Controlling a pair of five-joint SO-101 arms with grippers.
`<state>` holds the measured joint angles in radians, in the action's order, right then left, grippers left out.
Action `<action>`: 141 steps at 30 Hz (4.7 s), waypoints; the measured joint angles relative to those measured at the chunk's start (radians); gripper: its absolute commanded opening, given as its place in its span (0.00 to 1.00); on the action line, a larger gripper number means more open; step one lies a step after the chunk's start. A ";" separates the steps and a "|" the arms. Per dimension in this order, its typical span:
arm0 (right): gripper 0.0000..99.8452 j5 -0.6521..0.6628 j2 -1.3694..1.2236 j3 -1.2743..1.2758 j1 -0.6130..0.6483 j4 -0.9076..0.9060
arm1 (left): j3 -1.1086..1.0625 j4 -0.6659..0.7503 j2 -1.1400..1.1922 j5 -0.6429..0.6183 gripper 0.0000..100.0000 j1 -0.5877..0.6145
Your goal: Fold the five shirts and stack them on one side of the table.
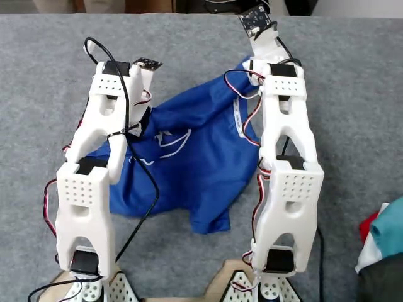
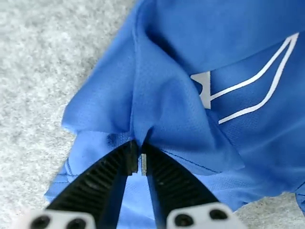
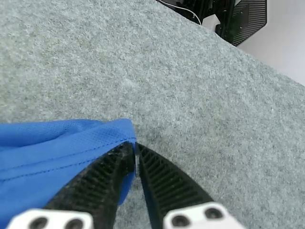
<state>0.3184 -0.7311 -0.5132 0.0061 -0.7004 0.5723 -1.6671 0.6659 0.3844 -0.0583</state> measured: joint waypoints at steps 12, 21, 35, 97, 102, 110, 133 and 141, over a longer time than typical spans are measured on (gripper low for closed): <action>0.01 0.000 0.000 0.000 0.000 0.000 | 0.408 -0.078 0.000 -0.055 0.02 0.002; 0.00 0.000 0.002 -0.129 0.018 -0.110 | 0.913 -0.081 0.000 -0.058 0.02 0.069; 0.00 0.078 0.252 -0.941 0.017 -0.427 | 1.049 -0.083 -0.229 -0.058 0.02 0.242; 0.01 -0.012 0.284 -0.132 0.261 -0.227 | -0.443 0.690 -0.453 -0.255 0.02 0.315; 0.05 -0.015 0.003 -0.364 0.390 -0.342 | -0.448 0.652 -0.450 -0.255 0.02 0.315; 0.10 -0.098 -0.390 -0.779 0.425 -0.462 | -0.448 0.563 -0.448 -0.255 0.02 0.315; 0.04 -0.215 -0.608 -0.910 0.385 -0.652 | -0.480 0.523 -0.448 -0.261 0.02 0.313; 0.01 -0.215 -0.605 -1.094 0.382 -0.839 | -0.480 0.523 -0.448 -0.261 0.02 0.313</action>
<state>0.1036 -1.3357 -1.6072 0.3882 -1.5397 0.0921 -1.1439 0.2179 0.1235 0.2547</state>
